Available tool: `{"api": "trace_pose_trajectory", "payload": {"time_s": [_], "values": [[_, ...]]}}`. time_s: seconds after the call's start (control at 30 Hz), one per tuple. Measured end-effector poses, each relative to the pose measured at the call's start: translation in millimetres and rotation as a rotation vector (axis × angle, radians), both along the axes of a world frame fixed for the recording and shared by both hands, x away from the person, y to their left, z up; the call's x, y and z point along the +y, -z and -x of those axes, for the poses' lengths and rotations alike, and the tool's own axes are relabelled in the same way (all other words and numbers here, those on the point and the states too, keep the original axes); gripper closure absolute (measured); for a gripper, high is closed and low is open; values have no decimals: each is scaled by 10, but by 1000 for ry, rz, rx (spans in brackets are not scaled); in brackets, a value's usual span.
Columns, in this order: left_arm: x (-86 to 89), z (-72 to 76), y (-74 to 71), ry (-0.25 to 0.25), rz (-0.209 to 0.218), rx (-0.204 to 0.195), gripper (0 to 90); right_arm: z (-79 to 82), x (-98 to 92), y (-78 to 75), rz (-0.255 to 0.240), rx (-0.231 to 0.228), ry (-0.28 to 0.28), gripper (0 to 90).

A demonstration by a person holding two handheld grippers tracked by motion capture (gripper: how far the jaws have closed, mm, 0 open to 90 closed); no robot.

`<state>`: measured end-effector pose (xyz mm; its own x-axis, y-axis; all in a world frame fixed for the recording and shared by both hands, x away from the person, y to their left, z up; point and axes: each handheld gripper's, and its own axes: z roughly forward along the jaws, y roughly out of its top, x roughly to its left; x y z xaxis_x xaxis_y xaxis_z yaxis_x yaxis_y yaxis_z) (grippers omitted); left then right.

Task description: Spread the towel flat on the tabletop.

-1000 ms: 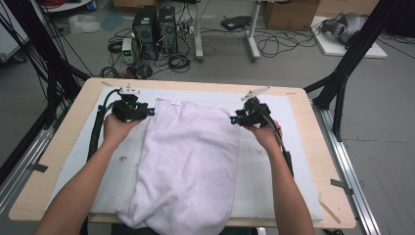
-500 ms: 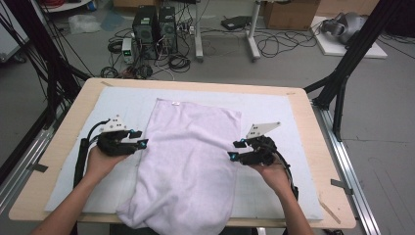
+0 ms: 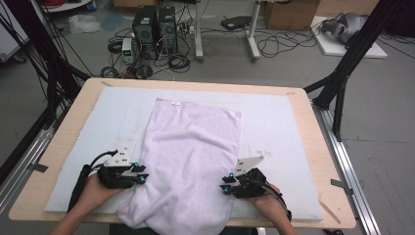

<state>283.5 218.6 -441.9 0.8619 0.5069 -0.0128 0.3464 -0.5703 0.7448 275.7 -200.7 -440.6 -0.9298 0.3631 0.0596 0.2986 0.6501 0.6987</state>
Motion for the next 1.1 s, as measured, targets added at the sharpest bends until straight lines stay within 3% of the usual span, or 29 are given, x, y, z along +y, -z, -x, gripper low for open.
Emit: {"api": "trace_pose_trajectory", "payload": {"time_s": [0.07,0.1,0.13,0.3,0.33,0.37,0.4,0.43,0.5,0.53,0.6,0.77,0.83,0.9,0.97,1.1], "values": [[-13,2,5,-23,12,-12,796,-36,-7,-4,-6,36,-17,874],[-20,-4,-4,-27,9,-9,796,-36,-7,-4,-6,36,-17,874],[-31,-9,-15,-28,0,-14,868,-53,-8,-32,7,26,-12,883],[-46,-59,-143,-61,12,-43,878,-141,-91,-210,-11,-27,35,885],[-40,-131,-225,-92,38,-60,880,-233,-134,-314,-8,-48,61,885],[-40,-131,-225,-92,38,-60,881,-233,-134,-314,-8,-48,61,885],[-39,-233,-287,-134,74,-69,880,-359,-171,-380,24,-75,91,884],[-39,-233,-287,-134,74,-69,881,-441,-197,-389,24,-79,110,884],[-67,-426,-291,-197,108,-66,880,-607,-248,-377,13,-66,157,884],[-67,-426,-291,-197,108,-66,880,-607,-248,-377,13,-66,157,884],[-125,-596,-205,-249,111,-50,879,-834,-284,-264,-13,-35,201,883],[-185,-729,-63,-269,79,-30,868,-1049,-259,-25,-9,24,237,876],[-175,-753,-35,-268,81,-13,844,-1066,-266,-25,-19,22,239,867],[-142,-739,-65,-277,98,-16,730,-1029,-289,-72,-18,0,260,750],[-103,-698,-116,-279,113,-25,691,-1003,-303,-100,-29,-5,263,730],[-35,-545,-218,-229,116,-40,627,-789,-316,-283,-81,-53,234,646]]}}
